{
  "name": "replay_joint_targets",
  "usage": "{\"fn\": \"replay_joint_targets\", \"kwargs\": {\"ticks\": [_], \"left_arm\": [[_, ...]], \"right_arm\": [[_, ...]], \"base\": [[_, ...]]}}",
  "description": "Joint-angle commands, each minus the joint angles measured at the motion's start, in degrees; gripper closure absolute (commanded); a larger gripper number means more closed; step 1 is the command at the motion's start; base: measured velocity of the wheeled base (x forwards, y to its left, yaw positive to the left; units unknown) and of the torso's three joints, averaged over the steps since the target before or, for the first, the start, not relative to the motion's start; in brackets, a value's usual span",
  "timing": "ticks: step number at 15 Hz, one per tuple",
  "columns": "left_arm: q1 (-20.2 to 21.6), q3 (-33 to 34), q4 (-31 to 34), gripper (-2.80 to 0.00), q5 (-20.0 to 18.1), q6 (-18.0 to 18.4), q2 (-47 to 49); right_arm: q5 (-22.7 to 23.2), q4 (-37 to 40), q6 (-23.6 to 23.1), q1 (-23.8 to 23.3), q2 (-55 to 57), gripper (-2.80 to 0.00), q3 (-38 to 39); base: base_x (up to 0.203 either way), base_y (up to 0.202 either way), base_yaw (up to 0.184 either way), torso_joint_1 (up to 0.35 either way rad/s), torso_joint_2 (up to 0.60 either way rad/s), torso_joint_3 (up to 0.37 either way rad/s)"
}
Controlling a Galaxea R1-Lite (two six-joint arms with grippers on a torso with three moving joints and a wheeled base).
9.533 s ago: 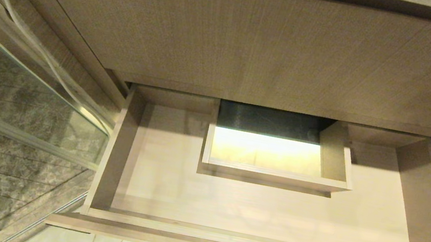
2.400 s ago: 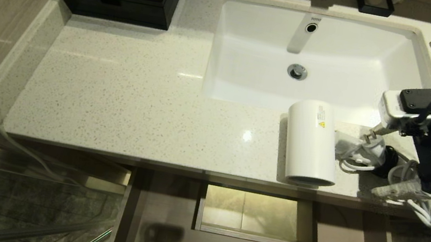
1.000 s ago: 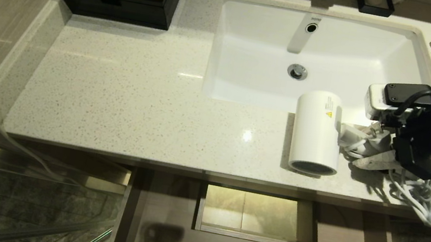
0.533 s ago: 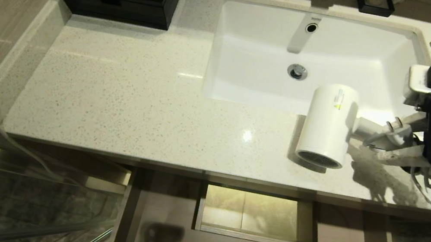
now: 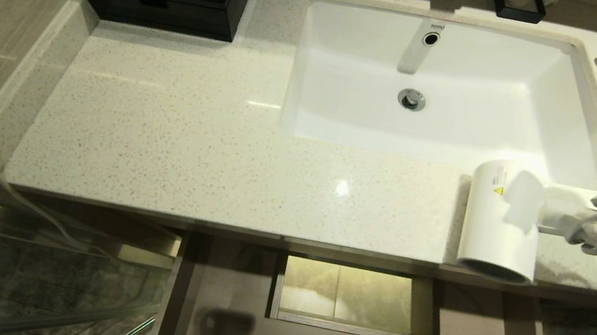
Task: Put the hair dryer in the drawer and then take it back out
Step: Pick up the hairdryer, then put it into the drawer
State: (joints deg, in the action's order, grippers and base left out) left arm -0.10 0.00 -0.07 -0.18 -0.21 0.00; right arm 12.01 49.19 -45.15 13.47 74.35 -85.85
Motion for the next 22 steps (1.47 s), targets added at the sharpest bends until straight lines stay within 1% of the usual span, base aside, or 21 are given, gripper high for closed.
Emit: {"fn": "replay_joint_targets", "kwargs": {"ticks": [1,7,13,18,22], "left_arm": [[-0.01,0.08,-0.01,0.00,0.00,0.02,0.00],[-0.07,0.08,-0.01,0.00,0.00,0.03,0.00],[0.01,0.00,-0.01,0.00,0.00,-0.06,0.00],[0.01,0.00,-0.01,0.00,0.00,0.03,0.00],[0.01,0.09,-0.01,0.00,0.00,-0.03,0.00]], "right_arm": [[0.16,0.02,0.72,-0.02,-5.32,0.00,3.03],[0.30,-1.05,0.76,0.15,-6.25,0.00,3.06],[0.09,-0.91,0.93,-0.30,-11.76,0.00,4.09],[0.12,-0.53,0.94,-2.21,-17.95,0.00,7.83],[0.27,-0.16,0.94,-5.23,-18.70,0.00,7.97]], "base": [[0.000,0.000,0.000,0.000,0.00,0.000],[0.000,0.000,0.000,0.000,0.00,0.000],[0.000,0.000,0.000,0.000,0.00,0.000],[0.000,0.000,0.000,0.000,0.00,0.000],[0.000,0.000,0.000,0.000,0.00,0.000]]}}
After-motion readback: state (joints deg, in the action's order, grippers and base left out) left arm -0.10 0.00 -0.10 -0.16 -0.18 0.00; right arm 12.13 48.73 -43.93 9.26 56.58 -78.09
